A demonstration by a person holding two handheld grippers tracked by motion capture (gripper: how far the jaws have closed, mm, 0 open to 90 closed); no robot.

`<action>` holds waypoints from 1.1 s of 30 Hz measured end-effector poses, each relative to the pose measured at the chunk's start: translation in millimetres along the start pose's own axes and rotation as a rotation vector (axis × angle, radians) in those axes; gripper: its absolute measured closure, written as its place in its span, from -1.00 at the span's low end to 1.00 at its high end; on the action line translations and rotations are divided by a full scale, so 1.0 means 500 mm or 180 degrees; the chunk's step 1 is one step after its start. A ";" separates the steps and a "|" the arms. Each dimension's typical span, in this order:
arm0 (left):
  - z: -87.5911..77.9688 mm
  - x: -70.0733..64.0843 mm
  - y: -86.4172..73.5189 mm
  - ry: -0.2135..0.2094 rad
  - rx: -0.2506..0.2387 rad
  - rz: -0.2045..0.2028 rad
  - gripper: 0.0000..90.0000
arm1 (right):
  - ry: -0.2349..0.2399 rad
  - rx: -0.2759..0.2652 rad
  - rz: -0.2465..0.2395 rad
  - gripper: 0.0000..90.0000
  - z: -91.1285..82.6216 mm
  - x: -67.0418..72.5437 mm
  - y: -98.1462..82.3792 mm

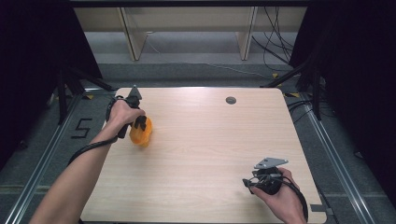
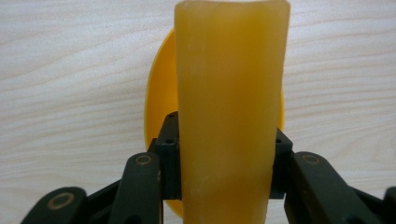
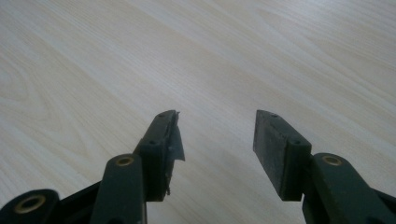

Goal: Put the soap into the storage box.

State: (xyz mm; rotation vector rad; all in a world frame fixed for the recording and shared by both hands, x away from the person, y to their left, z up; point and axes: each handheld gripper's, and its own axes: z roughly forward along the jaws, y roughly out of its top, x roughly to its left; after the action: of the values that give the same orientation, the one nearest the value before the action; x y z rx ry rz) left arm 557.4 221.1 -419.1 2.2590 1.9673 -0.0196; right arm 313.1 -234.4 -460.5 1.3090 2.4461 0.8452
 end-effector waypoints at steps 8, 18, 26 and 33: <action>-0.008 -0.005 -0.005 -0.0023 -0.0191 -0.0098 0.10 | 0.0010 -0.0049 0.0013 0.11 0.004 0.002 -0.001; -0.024 -0.005 -0.024 -0.0040 -0.0467 0.0033 -0.21 | 0.0004 -0.0017 0.0019 0.10 0.004 0.001 -0.002; -0.064 0.002 -0.055 -0.0054 -0.0721 0.0167 -0.28 | 0.0006 0.0020 0.0000 0.10 0.002 0.001 -0.001; -0.100 0.012 -0.120 -0.0179 -0.1185 0.0407 -0.32 | 0.0009 0.0016 0.0008 0.10 0.001 0.002 -0.001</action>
State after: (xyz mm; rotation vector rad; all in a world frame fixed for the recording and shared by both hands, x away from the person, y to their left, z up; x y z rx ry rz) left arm 495.0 240.9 -376.5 2.1060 1.6334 0.2707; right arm 312.5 -233.6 -461.3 1.3136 2.4508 0.8425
